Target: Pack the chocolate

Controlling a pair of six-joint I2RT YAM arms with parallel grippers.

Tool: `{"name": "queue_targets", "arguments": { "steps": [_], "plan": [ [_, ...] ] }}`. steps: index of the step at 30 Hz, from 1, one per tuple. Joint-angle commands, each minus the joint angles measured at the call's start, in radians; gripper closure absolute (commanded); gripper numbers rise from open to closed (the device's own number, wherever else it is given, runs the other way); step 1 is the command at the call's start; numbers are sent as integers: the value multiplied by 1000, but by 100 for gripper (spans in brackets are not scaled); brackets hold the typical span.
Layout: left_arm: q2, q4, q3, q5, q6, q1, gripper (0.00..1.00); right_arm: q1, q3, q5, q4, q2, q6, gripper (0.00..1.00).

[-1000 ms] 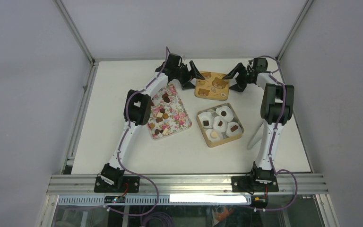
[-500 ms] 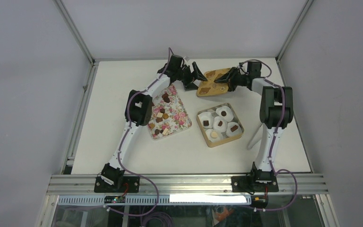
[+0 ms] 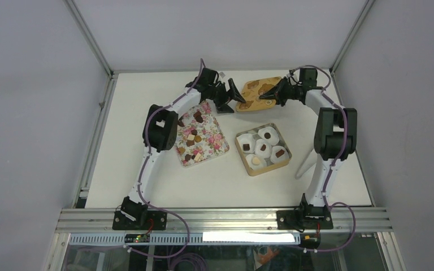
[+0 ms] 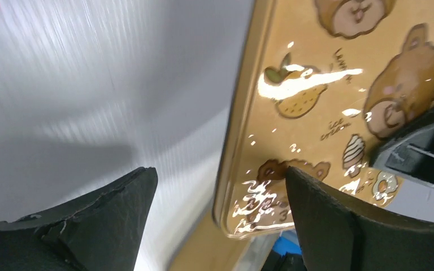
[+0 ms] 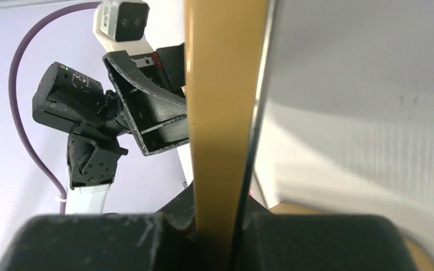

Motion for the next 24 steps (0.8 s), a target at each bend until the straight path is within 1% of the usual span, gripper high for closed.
{"name": "queue_targets", "arguments": {
  "steps": [1, 5, 9, 11, 14, 17, 21, 24],
  "plan": [
    [-257, -24, -85, -23, 67, -6, 11, -8, 20, -76, -86, -199, -116, 100],
    [-427, -23, -235, -39, 77, -7, 10, -15, -33, -129, -229, -303, -265, 100],
    [-593, 13, -433, -41, 59, -6, 8, -37, -131, -169, -354, -430, -385, 100],
    [-676, 57, -527, -37, 43, -8, 7, -55, -186, -202, -391, -499, -423, 100],
    [-774, 134, -652, -15, 7, -8, 6, -65, -271, -262, -401, -575, -439, 100],
    [-834, 203, -754, 26, -28, -12, 5, -64, -346, -324, -404, -625, -456, 100],
    [-864, 272, -878, 30, -58, -30, 4, -53, -387, -307, -483, -659, -515, 100],
    [-858, 357, -957, 36, -100, -62, 4, -47, -391, -293, -524, -633, -537, 100]
  ]
}}
